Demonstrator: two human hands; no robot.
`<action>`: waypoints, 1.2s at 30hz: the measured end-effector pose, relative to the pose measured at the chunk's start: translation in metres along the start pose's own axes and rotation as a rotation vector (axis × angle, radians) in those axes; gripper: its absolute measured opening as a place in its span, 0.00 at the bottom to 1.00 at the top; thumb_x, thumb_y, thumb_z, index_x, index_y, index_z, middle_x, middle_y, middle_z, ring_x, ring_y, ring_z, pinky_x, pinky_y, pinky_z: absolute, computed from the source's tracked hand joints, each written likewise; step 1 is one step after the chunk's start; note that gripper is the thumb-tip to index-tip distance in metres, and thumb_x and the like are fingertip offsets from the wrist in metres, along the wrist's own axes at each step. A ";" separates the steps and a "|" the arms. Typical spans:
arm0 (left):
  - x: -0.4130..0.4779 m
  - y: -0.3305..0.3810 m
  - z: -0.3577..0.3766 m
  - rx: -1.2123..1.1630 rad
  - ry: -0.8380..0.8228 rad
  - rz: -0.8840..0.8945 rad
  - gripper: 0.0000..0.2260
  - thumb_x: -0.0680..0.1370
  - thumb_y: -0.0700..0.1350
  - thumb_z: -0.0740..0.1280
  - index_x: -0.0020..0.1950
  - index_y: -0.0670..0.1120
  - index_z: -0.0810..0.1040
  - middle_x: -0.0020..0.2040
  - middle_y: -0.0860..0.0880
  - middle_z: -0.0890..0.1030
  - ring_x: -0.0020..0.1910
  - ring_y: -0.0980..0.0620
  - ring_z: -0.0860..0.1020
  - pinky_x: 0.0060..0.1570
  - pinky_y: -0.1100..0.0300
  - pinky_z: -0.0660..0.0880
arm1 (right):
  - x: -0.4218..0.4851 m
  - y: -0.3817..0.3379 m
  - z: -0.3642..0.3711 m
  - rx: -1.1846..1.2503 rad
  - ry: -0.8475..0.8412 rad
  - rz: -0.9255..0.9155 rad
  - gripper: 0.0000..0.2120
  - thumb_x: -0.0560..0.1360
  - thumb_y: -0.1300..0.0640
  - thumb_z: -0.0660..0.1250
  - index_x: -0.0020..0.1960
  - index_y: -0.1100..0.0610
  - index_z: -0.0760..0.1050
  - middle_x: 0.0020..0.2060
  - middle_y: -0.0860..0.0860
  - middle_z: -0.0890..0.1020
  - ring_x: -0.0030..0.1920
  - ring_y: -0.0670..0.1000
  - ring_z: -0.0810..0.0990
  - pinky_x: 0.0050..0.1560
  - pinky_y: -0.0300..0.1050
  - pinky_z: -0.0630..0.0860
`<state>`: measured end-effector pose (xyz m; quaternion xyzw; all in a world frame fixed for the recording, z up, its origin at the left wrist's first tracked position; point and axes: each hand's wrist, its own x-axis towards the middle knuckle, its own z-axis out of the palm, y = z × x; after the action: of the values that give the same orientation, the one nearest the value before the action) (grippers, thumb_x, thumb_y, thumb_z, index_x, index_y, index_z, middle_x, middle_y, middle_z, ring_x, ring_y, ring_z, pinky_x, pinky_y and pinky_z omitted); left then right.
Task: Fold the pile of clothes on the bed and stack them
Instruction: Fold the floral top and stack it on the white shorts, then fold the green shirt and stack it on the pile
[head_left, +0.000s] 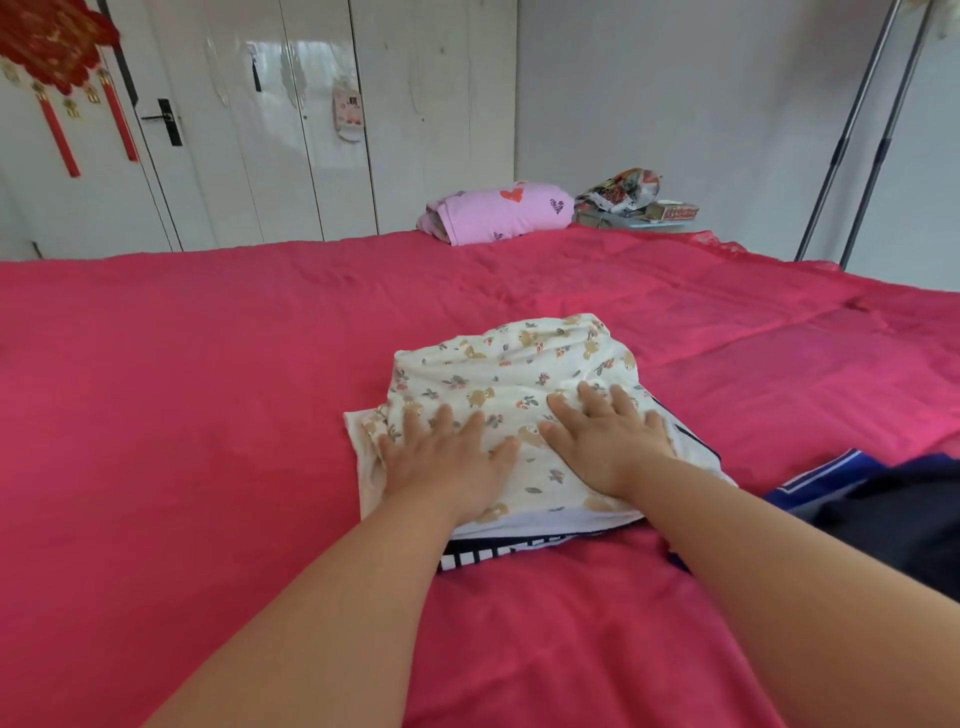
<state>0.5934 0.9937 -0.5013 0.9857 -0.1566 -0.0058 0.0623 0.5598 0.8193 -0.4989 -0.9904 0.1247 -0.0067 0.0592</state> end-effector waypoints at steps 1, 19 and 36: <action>-0.002 0.001 -0.007 -0.001 0.000 0.008 0.32 0.74 0.69 0.41 0.76 0.58 0.49 0.78 0.51 0.48 0.75 0.42 0.41 0.70 0.37 0.42 | -0.003 -0.002 -0.006 -0.009 -0.013 0.013 0.26 0.77 0.36 0.40 0.74 0.39 0.46 0.76 0.47 0.45 0.76 0.56 0.39 0.70 0.65 0.44; -0.247 -0.146 -0.121 -0.049 0.108 -0.207 0.22 0.78 0.58 0.58 0.69 0.50 0.66 0.65 0.48 0.71 0.65 0.46 0.70 0.58 0.49 0.69 | -0.230 -0.186 -0.062 0.099 -0.006 -0.335 0.28 0.76 0.57 0.56 0.74 0.47 0.54 0.64 0.54 0.68 0.63 0.58 0.69 0.60 0.52 0.69; -0.495 -0.442 -0.146 -0.079 0.097 -0.644 0.19 0.77 0.54 0.61 0.67 0.49 0.67 0.64 0.47 0.69 0.64 0.44 0.68 0.59 0.49 0.68 | -0.395 -0.471 -0.030 -0.037 -0.190 -0.780 0.29 0.77 0.54 0.57 0.75 0.44 0.52 0.67 0.51 0.65 0.66 0.55 0.68 0.66 0.49 0.67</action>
<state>0.2635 1.5816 -0.4152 0.9805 0.1668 0.0159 0.1030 0.2922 1.3668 -0.4130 -0.9605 -0.2668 0.0653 0.0456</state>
